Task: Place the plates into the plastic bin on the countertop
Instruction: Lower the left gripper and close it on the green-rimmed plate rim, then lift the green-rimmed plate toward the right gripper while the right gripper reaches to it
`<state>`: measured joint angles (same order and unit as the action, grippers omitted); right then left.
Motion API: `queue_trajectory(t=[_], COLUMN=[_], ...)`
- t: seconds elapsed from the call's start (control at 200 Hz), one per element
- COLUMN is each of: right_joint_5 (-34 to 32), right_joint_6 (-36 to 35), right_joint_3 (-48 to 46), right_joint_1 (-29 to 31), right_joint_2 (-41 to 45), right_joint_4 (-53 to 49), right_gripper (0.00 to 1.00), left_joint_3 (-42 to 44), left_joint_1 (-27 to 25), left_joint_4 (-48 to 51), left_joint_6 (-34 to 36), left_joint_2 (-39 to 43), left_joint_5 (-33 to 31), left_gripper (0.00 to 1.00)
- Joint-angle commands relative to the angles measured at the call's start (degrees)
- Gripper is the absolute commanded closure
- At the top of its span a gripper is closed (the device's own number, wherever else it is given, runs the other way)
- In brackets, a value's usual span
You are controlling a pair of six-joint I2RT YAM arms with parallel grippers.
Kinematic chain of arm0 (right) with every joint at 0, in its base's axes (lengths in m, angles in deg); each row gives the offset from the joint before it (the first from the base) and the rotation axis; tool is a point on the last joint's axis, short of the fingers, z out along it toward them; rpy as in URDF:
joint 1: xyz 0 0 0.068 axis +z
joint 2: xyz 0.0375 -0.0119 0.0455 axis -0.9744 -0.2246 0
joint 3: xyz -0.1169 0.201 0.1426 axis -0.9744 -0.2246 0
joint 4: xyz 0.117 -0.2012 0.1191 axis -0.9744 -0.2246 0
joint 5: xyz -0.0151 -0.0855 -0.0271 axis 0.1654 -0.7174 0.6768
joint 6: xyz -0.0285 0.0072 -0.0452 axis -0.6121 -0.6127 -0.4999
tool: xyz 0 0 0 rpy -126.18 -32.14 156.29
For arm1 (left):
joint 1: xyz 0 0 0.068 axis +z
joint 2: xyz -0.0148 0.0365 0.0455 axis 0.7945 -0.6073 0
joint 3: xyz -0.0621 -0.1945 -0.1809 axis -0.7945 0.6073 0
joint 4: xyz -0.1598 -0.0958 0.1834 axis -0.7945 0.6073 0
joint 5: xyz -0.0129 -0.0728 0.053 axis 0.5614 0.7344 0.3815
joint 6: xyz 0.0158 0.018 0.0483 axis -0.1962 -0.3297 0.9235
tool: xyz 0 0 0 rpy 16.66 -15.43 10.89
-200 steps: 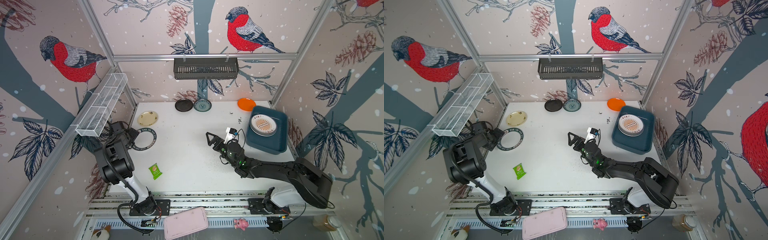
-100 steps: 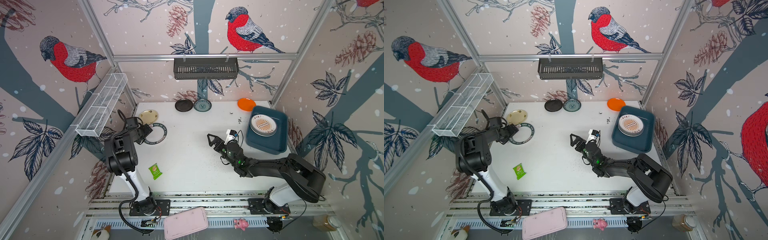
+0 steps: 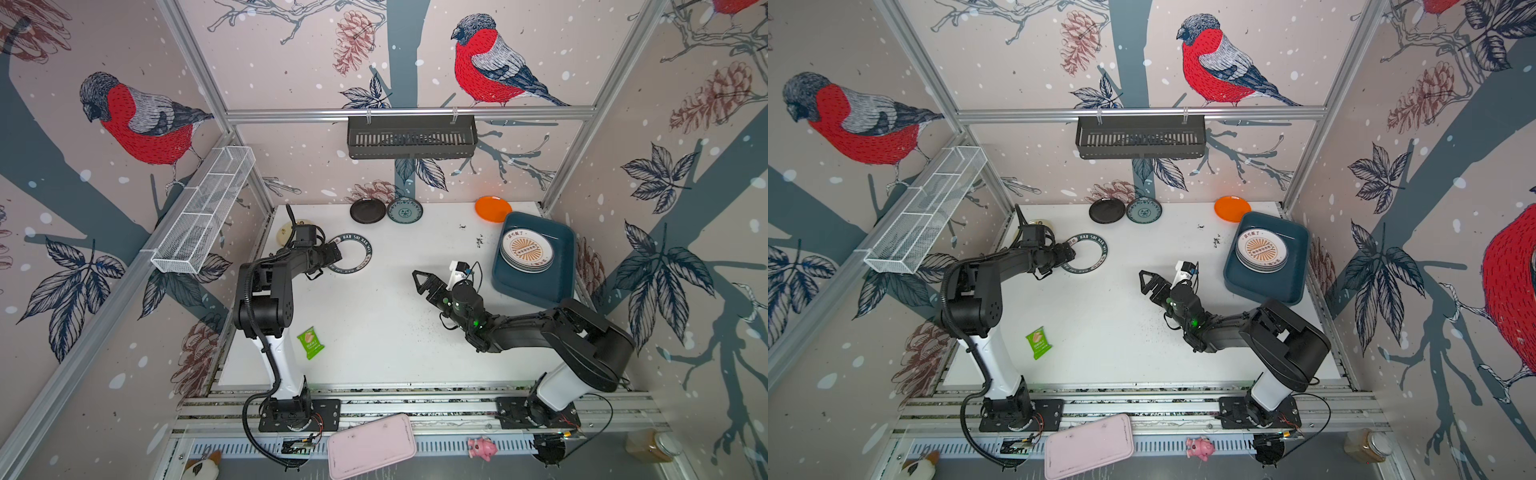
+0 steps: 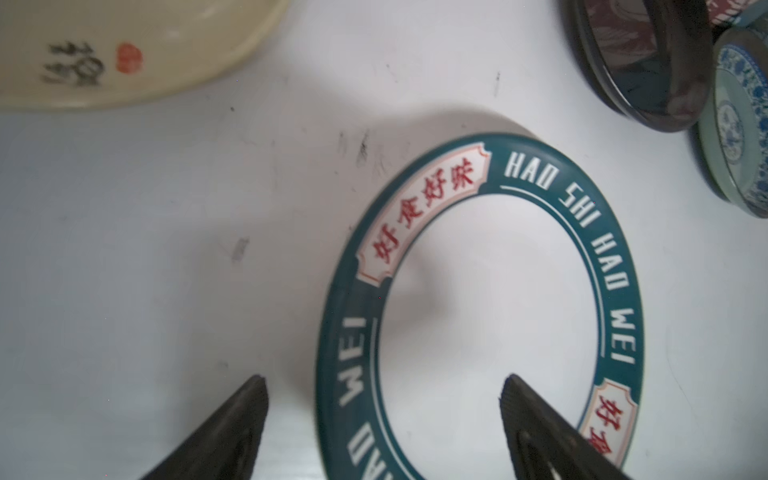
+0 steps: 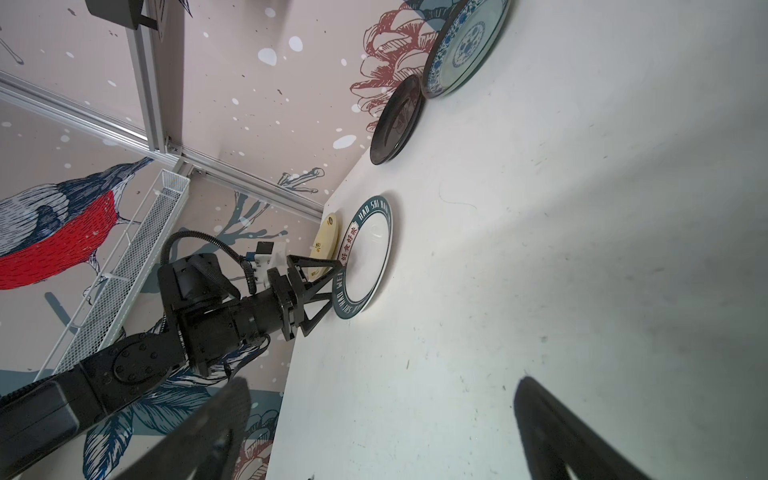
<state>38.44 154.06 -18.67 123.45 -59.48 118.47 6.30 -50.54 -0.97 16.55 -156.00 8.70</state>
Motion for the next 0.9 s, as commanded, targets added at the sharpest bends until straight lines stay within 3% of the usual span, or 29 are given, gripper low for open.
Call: queue_trajectory(t=[0.0, 0.29, 0.465, 0.7, 0.896], right_joint_5=[0.75, -0.48, -0.18, -2.29, -3.92], right_joint_6=[0.6, -0.92, -1.21, -3.21, -4.35], right_joint_3=[0.11, 2.02, 3.15, 5.47, 7.15], right_joint_1=[-0.14, -0.72, -1.55, -4.21, -6.2], right_joint_2=[-0.02, -0.22, -0.65, 2.59, 4.82], right_joint_4=[1.72, -3.34, -5.78, -18.32, -25.28], right_gripper=[0.0, 0.0, 0.0, 0.04, 0.04], left_joint_3=[-3.02, -8.62, -10.35, -7.01, -11.53], left_joint_1=[0.7, 0.73, -2.14, -11.2, -22.68], left_joint_4=[4.65, 3.41, 3.81, 3.66, 11.64], left_joint_6=[2.13, 5.09, 7.72, 12.1, 15.66], left_joint_2=[-2.49, -8.31, -10.16, -8.41, -8.12], left_joint_5=[-1.11, 5.65, 9.78, 13.26, 8.89], left_gripper=[0.1, 0.11, 0.12, 0.14, 0.14])
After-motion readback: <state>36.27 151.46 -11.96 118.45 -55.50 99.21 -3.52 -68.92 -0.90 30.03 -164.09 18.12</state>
